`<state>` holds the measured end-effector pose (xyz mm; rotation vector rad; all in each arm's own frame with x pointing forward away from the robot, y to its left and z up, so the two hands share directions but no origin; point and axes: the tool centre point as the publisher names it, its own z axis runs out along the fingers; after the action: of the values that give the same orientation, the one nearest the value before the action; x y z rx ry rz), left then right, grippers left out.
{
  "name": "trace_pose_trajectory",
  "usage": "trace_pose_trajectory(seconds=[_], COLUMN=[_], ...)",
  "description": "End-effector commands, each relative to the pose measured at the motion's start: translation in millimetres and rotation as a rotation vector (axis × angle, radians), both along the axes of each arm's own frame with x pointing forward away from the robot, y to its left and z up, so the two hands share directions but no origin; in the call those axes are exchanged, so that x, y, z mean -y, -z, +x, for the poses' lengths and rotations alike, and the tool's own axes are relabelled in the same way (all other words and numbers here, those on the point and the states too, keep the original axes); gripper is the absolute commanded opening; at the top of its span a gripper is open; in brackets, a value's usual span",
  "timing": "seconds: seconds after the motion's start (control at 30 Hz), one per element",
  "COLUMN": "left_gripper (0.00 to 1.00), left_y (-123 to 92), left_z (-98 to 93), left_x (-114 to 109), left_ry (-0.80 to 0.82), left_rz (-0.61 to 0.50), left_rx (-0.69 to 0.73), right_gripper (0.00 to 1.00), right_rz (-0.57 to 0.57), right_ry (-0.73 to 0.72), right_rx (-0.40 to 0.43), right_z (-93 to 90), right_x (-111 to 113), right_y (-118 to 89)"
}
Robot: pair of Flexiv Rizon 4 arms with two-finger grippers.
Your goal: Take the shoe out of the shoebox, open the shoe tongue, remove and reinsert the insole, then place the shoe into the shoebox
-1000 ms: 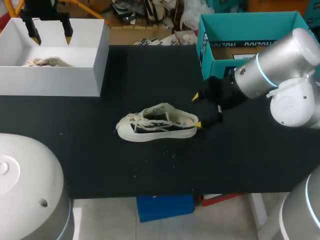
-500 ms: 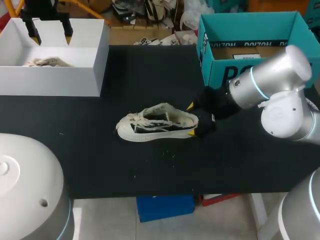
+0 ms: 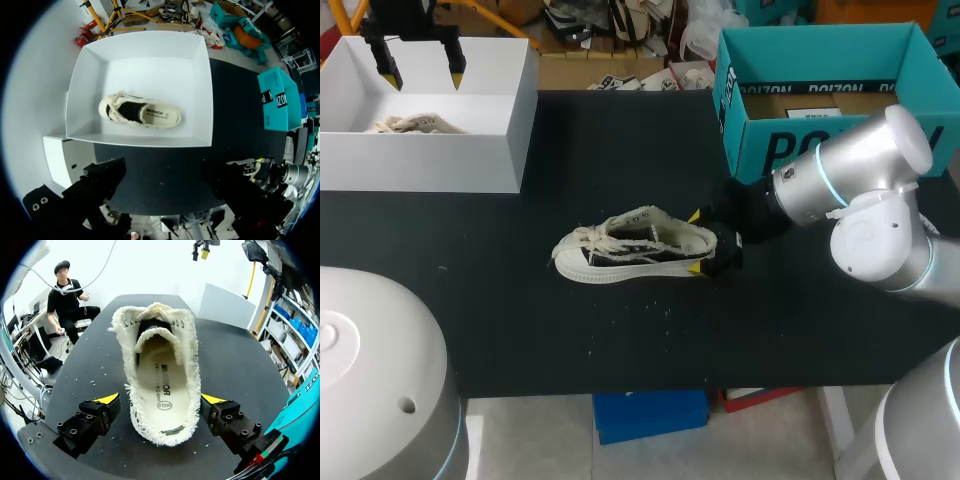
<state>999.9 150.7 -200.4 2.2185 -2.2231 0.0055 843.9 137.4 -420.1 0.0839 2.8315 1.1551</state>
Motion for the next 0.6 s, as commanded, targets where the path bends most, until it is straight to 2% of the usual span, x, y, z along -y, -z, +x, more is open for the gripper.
trace_pose_trajectory(seconds=[0.03,0.33,0.6], left_gripper=[1.0,1.0,1.0], left_y=[0,0,0], left_z=[-0.1,-0.1,-0.1], left_x=[0,0,0], left_ry=[-0.001,-0.001,-0.001], left_rz=[0.001,0.001,0.001], left_rx=[-0.001,-0.001,-0.001], right_gripper=[1.0,1.0,1.0], right_rz=[0.007,0.025,0.095], right_ry=[0.0,0.001,0.018], right_rx=[-0.003,-0.015,-0.026], right_z=[4.2,5.7,6.3], right_x=[-4,-6,-8], right_y=[8,15,22])
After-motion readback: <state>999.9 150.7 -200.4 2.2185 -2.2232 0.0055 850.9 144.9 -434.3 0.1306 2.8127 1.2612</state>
